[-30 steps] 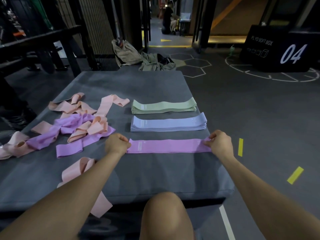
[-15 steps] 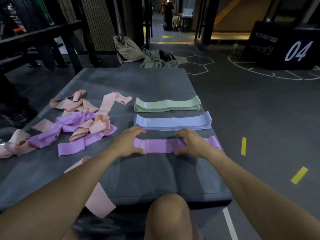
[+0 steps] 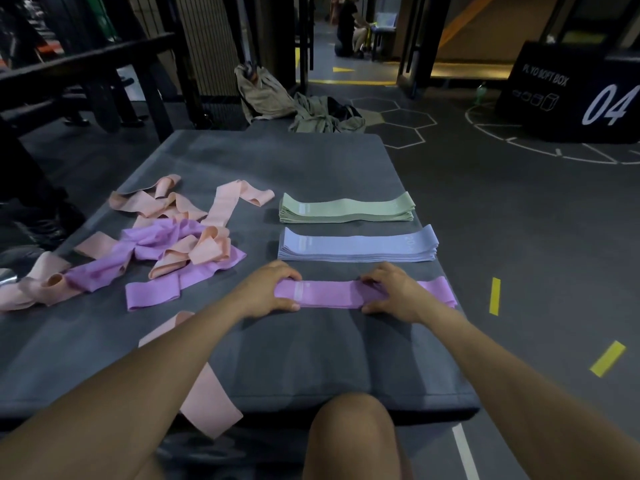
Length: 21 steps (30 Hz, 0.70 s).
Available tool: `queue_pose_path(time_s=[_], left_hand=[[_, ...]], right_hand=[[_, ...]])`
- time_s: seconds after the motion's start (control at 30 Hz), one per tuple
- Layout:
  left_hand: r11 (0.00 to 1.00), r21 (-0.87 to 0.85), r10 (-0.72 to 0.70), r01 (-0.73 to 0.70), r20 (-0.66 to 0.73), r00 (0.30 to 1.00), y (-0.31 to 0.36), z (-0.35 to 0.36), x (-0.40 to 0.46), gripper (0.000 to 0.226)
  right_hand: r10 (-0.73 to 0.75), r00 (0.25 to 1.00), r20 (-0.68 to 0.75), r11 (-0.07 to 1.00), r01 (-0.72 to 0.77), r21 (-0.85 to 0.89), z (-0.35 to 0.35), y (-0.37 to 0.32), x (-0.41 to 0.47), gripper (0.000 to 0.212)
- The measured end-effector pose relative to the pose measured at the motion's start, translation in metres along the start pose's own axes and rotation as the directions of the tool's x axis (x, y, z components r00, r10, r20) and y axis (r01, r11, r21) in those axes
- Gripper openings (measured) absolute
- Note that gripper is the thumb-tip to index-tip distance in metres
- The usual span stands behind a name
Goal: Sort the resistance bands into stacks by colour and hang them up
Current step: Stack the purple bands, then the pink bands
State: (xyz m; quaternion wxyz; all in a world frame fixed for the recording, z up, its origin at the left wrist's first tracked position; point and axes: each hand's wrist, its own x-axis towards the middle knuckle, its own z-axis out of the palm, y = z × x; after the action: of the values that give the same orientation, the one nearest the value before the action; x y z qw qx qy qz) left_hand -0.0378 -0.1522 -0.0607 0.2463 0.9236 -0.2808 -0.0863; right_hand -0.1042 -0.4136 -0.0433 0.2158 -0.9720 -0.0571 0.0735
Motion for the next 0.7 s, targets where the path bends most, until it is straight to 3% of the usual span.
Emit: queue_pose_path(time_s=[0.13, 0.37, 0.47, 0.6, 0.7], left_hand=[[1.000, -0.025, 0.013, -0.015, -0.068, 0.998, 0.000, -0.007, -0.010, 0.062], [0.998, -0.064, -0.026, 0.006, -0.315, 0.949, -0.033, -0.045, -0.047, 0.034], [0.993, -0.052, -0.119, 0.107, -0.433, 0.893, -0.064, -0.067, -0.071, 0.026], [0.951, -0.080, -0.304, 0.297, -0.402, 0.864, -0.108, -0.081, -0.103, 0.039], [0.932, -0.066, -0.357, 0.357, -0.349, 0.867, -0.134, -0.078, -0.120, 0.044]], right_hand=[[-0.014, 1.000, -0.027, 0.999, 0.013, -0.048, -0.003, -0.021, 0.006, 0.060], [-0.138, 0.982, -0.127, 0.990, 0.142, 0.025, 0.015, -0.105, 0.046, 0.032], [-0.209, 0.970, -0.127, 0.976, 0.214, 0.027, 0.028, -0.153, 0.067, 0.032], [-0.274, 0.959, -0.067, 0.959, 0.278, 0.059, 0.052, -0.211, 0.090, 0.029], [-0.281, 0.960, -0.016, 0.958, 0.282, 0.057, 0.074, -0.235, 0.105, 0.032]])
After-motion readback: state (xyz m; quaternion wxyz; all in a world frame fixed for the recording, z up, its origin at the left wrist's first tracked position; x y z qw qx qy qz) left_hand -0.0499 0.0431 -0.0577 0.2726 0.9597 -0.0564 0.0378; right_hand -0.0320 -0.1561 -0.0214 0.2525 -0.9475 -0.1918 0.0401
